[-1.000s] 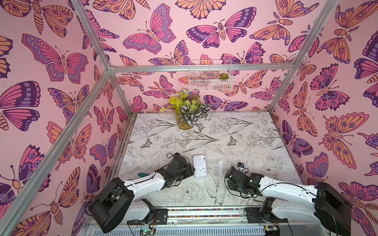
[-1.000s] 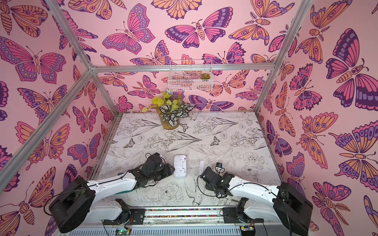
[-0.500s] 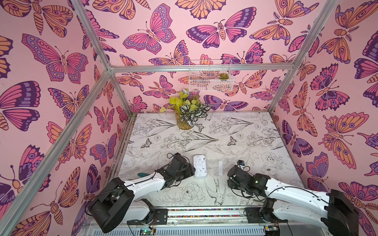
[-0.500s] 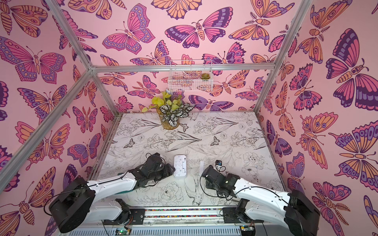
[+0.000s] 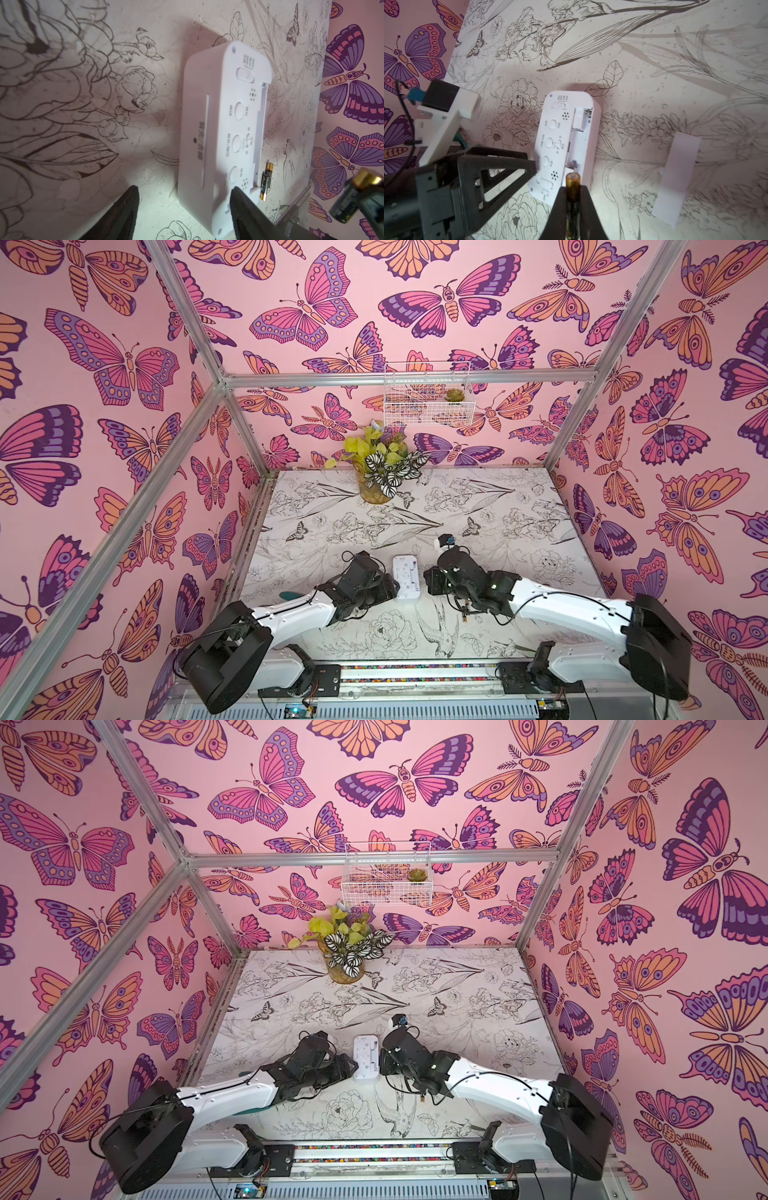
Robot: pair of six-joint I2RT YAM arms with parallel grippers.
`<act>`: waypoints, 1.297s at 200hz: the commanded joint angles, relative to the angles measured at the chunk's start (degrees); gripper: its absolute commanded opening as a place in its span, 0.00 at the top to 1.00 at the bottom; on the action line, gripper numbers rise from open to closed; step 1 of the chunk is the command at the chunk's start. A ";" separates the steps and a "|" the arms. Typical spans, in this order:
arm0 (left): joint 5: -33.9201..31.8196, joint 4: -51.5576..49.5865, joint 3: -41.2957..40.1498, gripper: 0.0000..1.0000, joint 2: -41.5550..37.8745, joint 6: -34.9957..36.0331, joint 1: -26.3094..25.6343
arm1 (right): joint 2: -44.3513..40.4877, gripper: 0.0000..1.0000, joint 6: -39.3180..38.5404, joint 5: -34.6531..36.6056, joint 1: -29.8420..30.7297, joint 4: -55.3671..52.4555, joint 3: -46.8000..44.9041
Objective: Insert the battery into the alarm
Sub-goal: Install the battery in the alarm.
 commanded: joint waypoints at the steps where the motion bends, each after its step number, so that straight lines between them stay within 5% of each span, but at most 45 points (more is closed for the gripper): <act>1: 0.51 0.61 -0.46 0.28 0.32 0.68 0.20 | 4.37 0.95 -1.69 -0.89 0.93 5.16 3.07; 136: 0.68 0.86 -0.25 0.28 1.24 0.42 0.22 | 17.19 0.93 0.40 6.81 1.41 10.81 5.29; 259: 0.59 0.90 -0.50 0.28 1.40 0.37 0.17 | 18.63 0.85 3.54 7.49 1.95 14.12 2.39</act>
